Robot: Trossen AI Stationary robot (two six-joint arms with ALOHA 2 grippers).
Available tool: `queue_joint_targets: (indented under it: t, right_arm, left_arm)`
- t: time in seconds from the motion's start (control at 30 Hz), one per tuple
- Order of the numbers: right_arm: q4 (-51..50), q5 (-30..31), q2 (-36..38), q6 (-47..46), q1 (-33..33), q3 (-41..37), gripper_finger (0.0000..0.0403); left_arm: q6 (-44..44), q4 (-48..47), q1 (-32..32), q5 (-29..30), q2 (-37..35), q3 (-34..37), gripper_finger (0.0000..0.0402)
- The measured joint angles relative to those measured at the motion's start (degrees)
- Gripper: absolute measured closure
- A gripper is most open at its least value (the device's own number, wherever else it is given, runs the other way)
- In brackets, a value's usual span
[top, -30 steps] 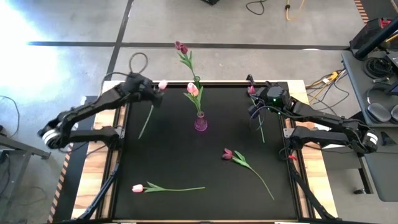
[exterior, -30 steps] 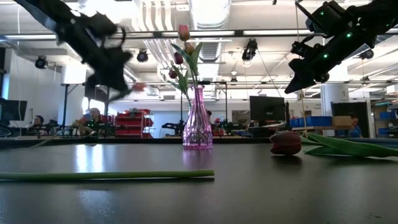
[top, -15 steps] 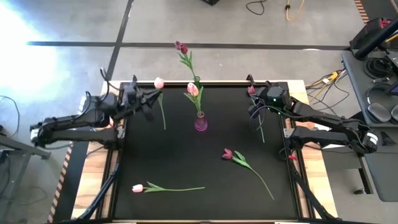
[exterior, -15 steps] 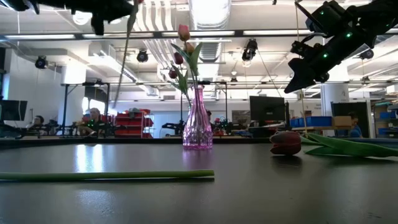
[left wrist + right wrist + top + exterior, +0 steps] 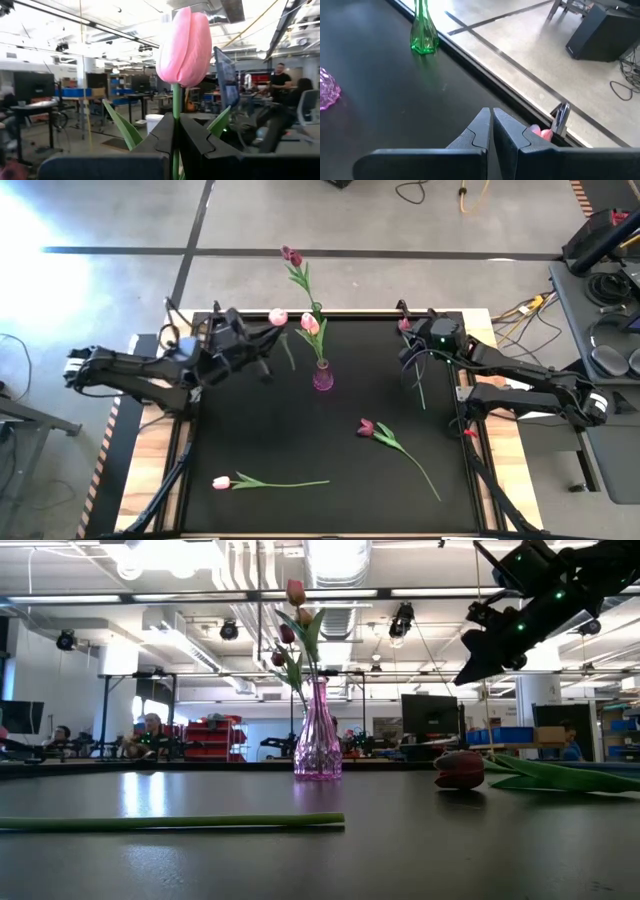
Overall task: Sort flowers into vase by color
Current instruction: Put the purple flower into the purple vase
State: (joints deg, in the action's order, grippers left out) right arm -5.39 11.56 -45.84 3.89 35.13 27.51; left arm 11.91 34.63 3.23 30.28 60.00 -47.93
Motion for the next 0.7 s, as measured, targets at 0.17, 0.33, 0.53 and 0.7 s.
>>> queue_joint_targets:
  t: [0.17,0.33,0.53,0.7]
  right_arm:
    - [0.46,-0.01,0.00,0.41,-0.01,-0.04,0.0390]
    - [0.46,0.01,0.00,0.69,-0.01,-0.27,0.0390]
    - [0.67,0.01,0.00,1.28,0.00,-0.58,0.0390]
    - [1.01,0.01,0.00,1.30,0.01,-0.72,0.0390]
  left_arm:
    - [0.93,0.51,-3.24,-0.09,8.46,-7.76,0.0401]
    - [-0.84,0.40,-5.93,-0.20,15.38,-13.13,0.0402]
    - [-1.47,0.47,-6.02,-1.02,19.60,-16.00,0.0402]
    - [-3.50,1.40,-6.09,-1.55,20.67,-16.10,0.0402]
